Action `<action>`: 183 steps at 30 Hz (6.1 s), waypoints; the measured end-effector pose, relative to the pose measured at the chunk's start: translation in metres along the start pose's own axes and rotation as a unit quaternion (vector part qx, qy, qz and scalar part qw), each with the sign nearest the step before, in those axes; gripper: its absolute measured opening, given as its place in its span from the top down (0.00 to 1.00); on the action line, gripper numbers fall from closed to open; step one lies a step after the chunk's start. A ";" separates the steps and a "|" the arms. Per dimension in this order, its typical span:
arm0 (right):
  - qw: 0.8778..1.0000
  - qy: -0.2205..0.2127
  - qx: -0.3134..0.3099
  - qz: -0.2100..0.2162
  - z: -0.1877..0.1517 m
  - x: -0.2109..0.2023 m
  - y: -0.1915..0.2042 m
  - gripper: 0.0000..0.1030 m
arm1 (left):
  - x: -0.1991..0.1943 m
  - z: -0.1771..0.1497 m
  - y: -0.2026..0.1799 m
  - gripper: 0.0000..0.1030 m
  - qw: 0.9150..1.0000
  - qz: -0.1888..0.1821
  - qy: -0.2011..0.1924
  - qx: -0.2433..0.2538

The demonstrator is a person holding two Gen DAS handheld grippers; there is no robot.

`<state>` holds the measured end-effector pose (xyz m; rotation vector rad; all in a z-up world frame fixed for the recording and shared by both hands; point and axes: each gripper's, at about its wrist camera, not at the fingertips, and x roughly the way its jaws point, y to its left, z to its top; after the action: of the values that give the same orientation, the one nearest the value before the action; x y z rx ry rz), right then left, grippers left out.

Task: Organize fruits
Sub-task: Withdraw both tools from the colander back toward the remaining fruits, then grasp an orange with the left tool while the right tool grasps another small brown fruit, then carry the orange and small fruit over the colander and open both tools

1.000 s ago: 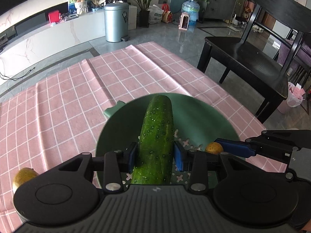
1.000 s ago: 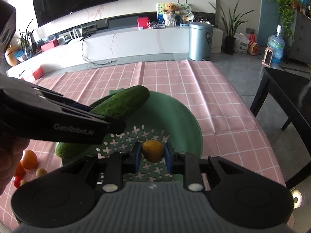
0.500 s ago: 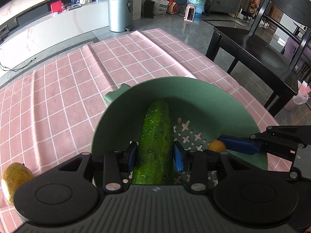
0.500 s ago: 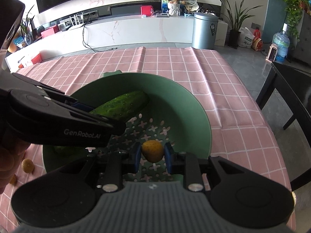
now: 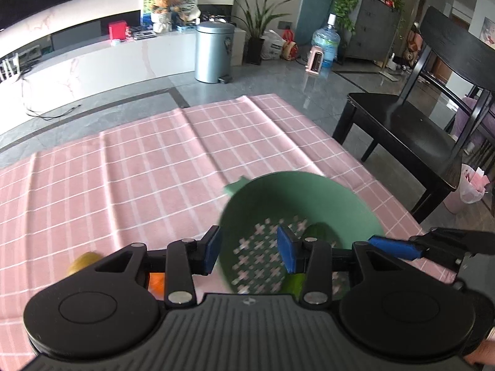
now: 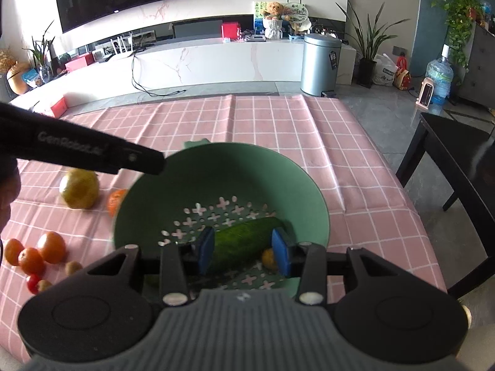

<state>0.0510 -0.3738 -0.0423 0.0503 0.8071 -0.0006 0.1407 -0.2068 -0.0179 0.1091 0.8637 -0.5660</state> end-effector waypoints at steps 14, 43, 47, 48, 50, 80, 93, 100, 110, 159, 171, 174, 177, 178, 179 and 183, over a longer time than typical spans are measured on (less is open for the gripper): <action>0.997 -0.012 -0.057 0.054 -0.021 -0.043 0.114 0.62 | -0.095 -0.104 0.100 0.51 0.993 0.060 -0.002 -0.103; 0.992 0.044 -0.105 0.053 -0.056 -0.009 0.204 0.62 | -0.113 -0.198 0.171 0.51 0.984 0.065 0.014 -0.164; 0.993 0.042 -0.096 0.056 -0.053 -0.003 0.202 0.62 | -0.101 -0.194 0.171 0.51 0.984 0.064 0.013 -0.165; 0.993 0.043 -0.093 0.056 -0.052 -0.001 0.201 0.62 | -0.098 -0.194 0.171 0.51 0.984 0.065 0.014 -0.164; 0.994 0.046 -0.087 0.057 -0.052 0.005 0.198 0.62 | -0.090 -0.190 0.171 0.51 0.985 0.069 0.020 -0.160; 0.993 0.068 -0.062 0.076 -0.057 0.062 0.185 0.70 | -0.048 -0.174 0.173 0.49 0.986 0.069 0.045 -0.146; 0.993 0.069 -0.057 0.074 -0.056 0.062 0.182 0.78 | -0.050 -0.173 0.174 0.56 0.985 0.058 0.054 -0.155; 0.993 0.068 -0.055 0.074 -0.055 0.060 0.180 0.78 | -0.058 -0.174 0.177 0.56 0.984 0.066 0.051 -0.159; 0.995 0.054 -0.050 0.069 -0.050 0.035 0.175 0.78 | -0.078 -0.165 0.169 0.56 0.986 0.067 0.035 -0.148; 0.999 -0.035 0.030 0.007 -0.040 -0.068 0.031 0.78 | -0.050 -0.057 -0.019 0.56 0.999 0.003 0.002 0.033; 0.999 -0.014 0.038 0.015 -0.016 -0.020 0.002 0.78 | 0.010 -0.022 -0.033 0.56 0.998 -0.002 0.033 0.056; 0.999 -0.008 0.037 0.016 -0.008 -0.005 -0.001 0.78 | 0.025 -0.020 -0.034 0.56 0.997 0.004 0.042 0.065; 0.999 -0.003 0.034 0.016 0.002 0.011 -0.005 0.78 | 0.038 -0.016 -0.034 0.56 0.996 0.010 0.048 0.071; 0.999 -0.002 0.034 0.016 0.005 0.016 -0.006 0.78 | 0.043 -0.013 -0.034 0.56 0.996 0.011 0.049 0.072; 0.999 0.000 0.033 0.017 0.008 0.023 -0.007 0.78 | 0.046 -0.011 -0.034 0.56 0.996 0.011 0.050 0.074; 1.000 0.005 0.027 0.013 0.017 0.044 -0.012 0.78 | 0.063 -0.004 -0.032 0.56 0.995 0.015 0.057 0.077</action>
<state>0.0938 -0.3861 -0.0627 0.1121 0.8163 0.0026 0.1539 -0.2596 -0.0633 0.2959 0.9272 -0.6014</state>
